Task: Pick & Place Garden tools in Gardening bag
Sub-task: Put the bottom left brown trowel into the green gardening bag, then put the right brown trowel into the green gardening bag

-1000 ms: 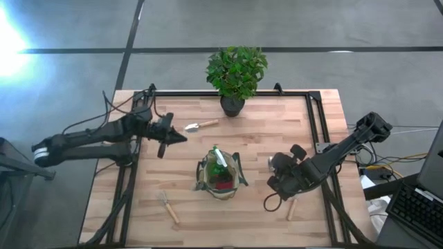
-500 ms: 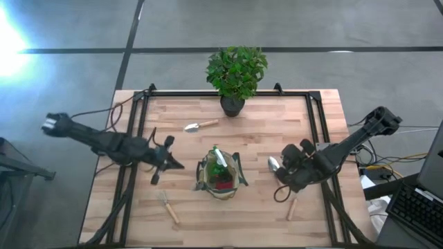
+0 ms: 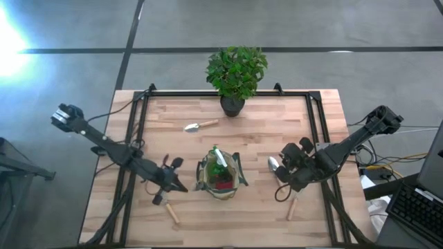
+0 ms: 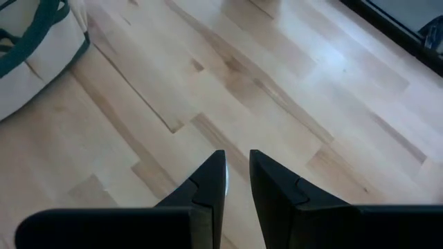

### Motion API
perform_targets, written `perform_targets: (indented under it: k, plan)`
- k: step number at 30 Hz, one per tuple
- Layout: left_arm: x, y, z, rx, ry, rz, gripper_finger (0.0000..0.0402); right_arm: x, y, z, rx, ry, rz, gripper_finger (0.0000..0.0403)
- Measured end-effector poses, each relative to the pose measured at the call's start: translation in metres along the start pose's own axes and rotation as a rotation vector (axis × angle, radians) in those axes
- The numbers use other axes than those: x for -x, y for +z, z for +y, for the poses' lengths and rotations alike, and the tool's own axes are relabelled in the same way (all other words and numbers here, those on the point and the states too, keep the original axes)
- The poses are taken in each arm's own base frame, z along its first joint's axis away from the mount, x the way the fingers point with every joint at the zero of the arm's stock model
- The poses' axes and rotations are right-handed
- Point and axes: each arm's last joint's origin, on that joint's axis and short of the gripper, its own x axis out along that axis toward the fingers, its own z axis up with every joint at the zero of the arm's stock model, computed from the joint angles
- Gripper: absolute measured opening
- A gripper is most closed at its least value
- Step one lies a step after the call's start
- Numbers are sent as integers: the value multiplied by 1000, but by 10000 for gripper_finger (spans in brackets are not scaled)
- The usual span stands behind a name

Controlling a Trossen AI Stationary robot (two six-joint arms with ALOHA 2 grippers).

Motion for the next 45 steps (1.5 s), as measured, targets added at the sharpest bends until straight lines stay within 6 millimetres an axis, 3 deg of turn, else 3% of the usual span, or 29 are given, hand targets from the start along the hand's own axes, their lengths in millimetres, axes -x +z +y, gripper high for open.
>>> perform_targets:
  k: [8, 17, 24, 34, 40, 45]
  plan:
    - [-16, 0, 0, -9, 31, -36, 1, 0, 0, 0, 7, 0, 0, 59]
    - [-16, -2, 7, -36, 237, -30, 0, 0, 0, 0, 7, 0, -3, 59]
    - [-15, -9, 10, -34, 220, 45, 1, 0, 0, 0, 23, 1, -3, 59]
    - [6, -20, 13, 123, 267, 218, 1, 0, -4, 1, -10, 45, 125, 59]
    - [24, -22, 20, 162, 475, 234, 2, 1, -8, 4, -145, 87, 301, 59]
    - [37, -21, 26, 168, 679, 145, 2, 2, -10, 4, -276, 82, 383, 59]
